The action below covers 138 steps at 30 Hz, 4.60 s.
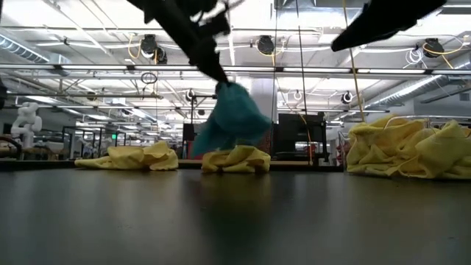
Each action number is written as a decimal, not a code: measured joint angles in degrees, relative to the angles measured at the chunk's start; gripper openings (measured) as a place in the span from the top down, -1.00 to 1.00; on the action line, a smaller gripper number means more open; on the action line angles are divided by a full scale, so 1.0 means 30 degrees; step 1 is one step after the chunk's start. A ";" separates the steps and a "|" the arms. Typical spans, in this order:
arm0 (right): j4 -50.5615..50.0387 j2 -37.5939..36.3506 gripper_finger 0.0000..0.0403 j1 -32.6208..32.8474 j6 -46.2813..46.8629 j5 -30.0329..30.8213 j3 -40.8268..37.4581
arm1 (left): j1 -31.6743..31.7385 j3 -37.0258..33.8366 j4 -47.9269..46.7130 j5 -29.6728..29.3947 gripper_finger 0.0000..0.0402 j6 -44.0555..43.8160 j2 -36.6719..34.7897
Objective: Sort microfiber towel by color & place in baskets
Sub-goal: Put the blue towel into the bottom transparent bin
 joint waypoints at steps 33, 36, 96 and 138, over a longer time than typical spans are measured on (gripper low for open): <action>1.1815 0.4007 -0.48 -0.5893 -0.7537 -0.7226 0.0000 | -0.7426 0.0010 0.5084 0.1692 0.96 0.4365 -0.0947; 1.3231 0.4592 -0.45 -0.5876 -0.8001 -0.8053 0.0000 | -0.7634 0.0010 0.5041 0.1727 0.96 0.4440 -0.0947; -0.8268 -0.6183 0.99 0.6405 1.1510 -1.8859 0.0015 | -0.8807 -0.0012 0.2072 0.1574 -0.28 -0.0271 0.3460; -0.7298 0.2828 0.65 0.9016 1.3737 -1.8807 -0.0084 | -0.8308 -0.0012 0.3195 0.1581 -0.27 -0.0648 0.3460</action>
